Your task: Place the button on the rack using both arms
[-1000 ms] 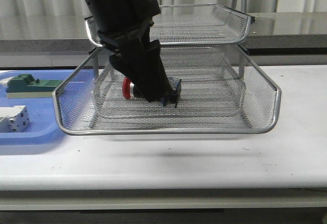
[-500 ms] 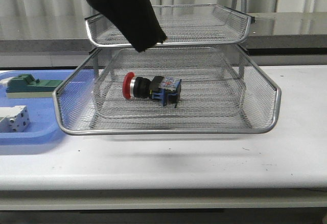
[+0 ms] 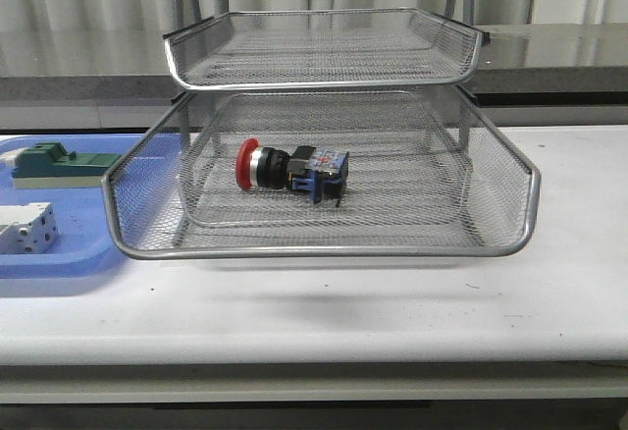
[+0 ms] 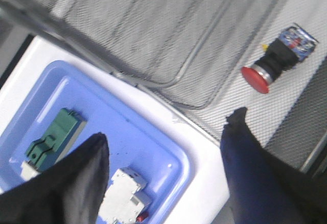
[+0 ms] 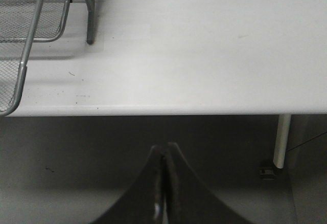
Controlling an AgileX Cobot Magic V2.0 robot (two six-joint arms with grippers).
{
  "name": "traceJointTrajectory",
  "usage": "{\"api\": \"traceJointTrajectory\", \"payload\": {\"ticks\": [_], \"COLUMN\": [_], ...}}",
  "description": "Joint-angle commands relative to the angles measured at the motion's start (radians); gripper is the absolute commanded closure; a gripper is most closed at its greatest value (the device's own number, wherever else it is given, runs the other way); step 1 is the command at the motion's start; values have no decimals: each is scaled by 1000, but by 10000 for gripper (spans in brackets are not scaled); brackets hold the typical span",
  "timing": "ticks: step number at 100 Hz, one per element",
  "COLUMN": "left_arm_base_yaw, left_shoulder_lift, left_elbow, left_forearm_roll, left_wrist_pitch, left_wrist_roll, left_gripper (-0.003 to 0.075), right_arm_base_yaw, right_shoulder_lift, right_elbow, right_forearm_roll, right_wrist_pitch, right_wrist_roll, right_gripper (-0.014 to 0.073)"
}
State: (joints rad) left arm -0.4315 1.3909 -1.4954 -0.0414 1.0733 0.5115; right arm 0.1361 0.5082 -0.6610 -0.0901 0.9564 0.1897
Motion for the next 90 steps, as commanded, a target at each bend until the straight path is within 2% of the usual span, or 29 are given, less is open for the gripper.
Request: {"api": "traceJointTrajectory", "payload": {"ticks": [1, 23, 42, 62, 90], "left_arm_base_yaw": [71, 263, 362, 395, 395], "left_shoulder_lift": [-88, -253, -426, -621, -857], "left_elbow": [4, 197, 416, 625, 890], "left_forearm_roll": [-40, -142, -181, -245, -321], "left_wrist_pitch": [-81, -235, -420, -623, -788], "left_wrist_roll": [-15, -15, -15, -15, -15], "left_gripper": [285, 285, 285, 285, 285], "right_arm_base_yaw": [-2, -2, -2, -2, -2], "right_shoulder_lift": [3, 3, 3, 3, 3], "right_elbow": [-35, -35, -35, -35, -35], "right_forearm_roll": [-15, -15, -15, -15, -15], "right_wrist_pitch": [-51, -51, -51, -51, -51], "right_wrist_roll": [-4, -4, -4, -4, -4], "right_gripper": [662, 662, 662, 662, 662]}}
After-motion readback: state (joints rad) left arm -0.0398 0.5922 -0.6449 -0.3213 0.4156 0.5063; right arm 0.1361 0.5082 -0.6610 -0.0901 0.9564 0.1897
